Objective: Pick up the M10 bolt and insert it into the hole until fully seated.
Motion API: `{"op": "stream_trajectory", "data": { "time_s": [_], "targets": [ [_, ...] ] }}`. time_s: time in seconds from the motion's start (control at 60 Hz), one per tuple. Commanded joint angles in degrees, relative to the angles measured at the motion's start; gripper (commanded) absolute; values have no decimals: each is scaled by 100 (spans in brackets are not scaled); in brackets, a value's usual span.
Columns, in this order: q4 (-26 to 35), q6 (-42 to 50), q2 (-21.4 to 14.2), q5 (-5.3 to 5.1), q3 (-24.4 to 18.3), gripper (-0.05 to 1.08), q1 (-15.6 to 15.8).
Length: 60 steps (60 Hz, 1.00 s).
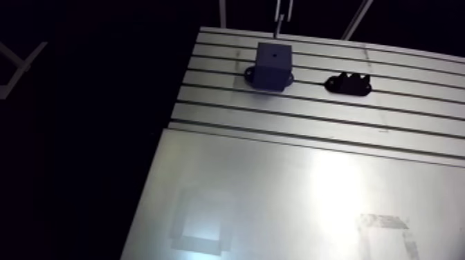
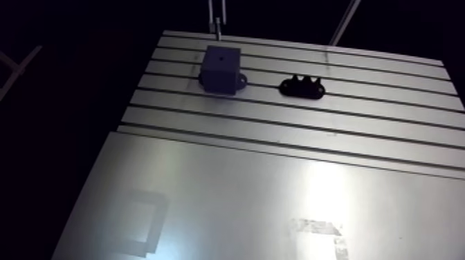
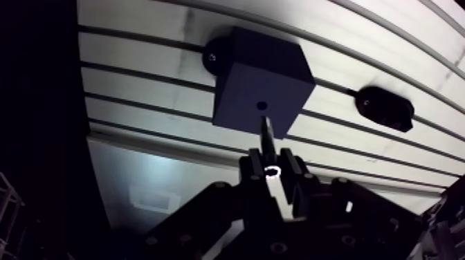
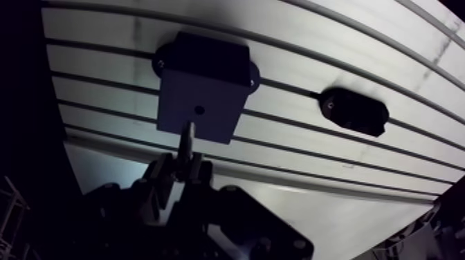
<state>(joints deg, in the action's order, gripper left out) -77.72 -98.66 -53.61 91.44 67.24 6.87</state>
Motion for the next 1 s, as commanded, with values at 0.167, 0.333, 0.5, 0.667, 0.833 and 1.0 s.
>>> {"op": "stream_trajectory", "data": {
  "time_s": [0.167, 0.333, 0.5, 0.667, 0.833, 1.0],
  "targets": [
    [-28, 0, 49, 1, 47, 108, 6],
    [39, 0, 117, 1, 38, 108, -1],
    [35, 0, 130, 1, 38, 108, -1],
    [50, 0, 164, 1, 38, 108, -1],
    [77, 0, 164, 42, 38, 108, -1],
    [86, 0, 164, 88, 30, 108, -1]
  ]
}}
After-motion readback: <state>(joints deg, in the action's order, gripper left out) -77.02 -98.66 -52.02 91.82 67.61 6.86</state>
